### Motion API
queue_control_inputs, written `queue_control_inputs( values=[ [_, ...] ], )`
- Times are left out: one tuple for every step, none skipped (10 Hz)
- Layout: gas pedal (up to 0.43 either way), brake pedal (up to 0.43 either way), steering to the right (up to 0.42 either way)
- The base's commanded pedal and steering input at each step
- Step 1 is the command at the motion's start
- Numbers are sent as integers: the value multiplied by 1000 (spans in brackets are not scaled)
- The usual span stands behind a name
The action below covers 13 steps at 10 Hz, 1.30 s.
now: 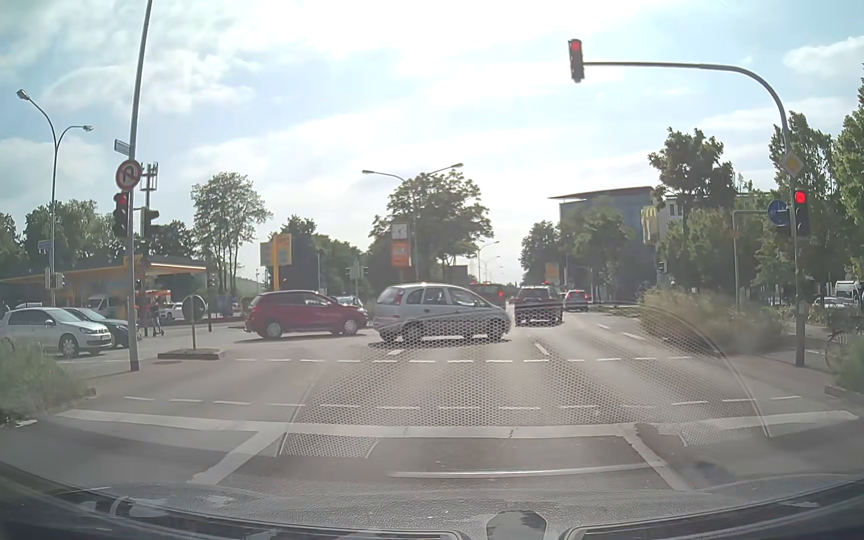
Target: Follow the waypoints while adhering to traffic rules and regulations
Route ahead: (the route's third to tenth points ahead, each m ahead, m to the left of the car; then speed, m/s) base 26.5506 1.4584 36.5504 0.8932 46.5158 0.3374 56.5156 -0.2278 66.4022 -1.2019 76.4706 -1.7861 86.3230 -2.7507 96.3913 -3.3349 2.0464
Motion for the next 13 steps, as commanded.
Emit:
queue_control_inputs(
  values=[
    [0,207,19],
    [0,207,19],
    [0,207,19],
    [0,207,19],
    [0,207,19],
    [0,207,19],
    [0,207,19],
    [0,207,19],
    [0,207,17],
    [0,213,15],
    [0,220,13],
    [0,220,8],
    [0,220,2]
  ],
)
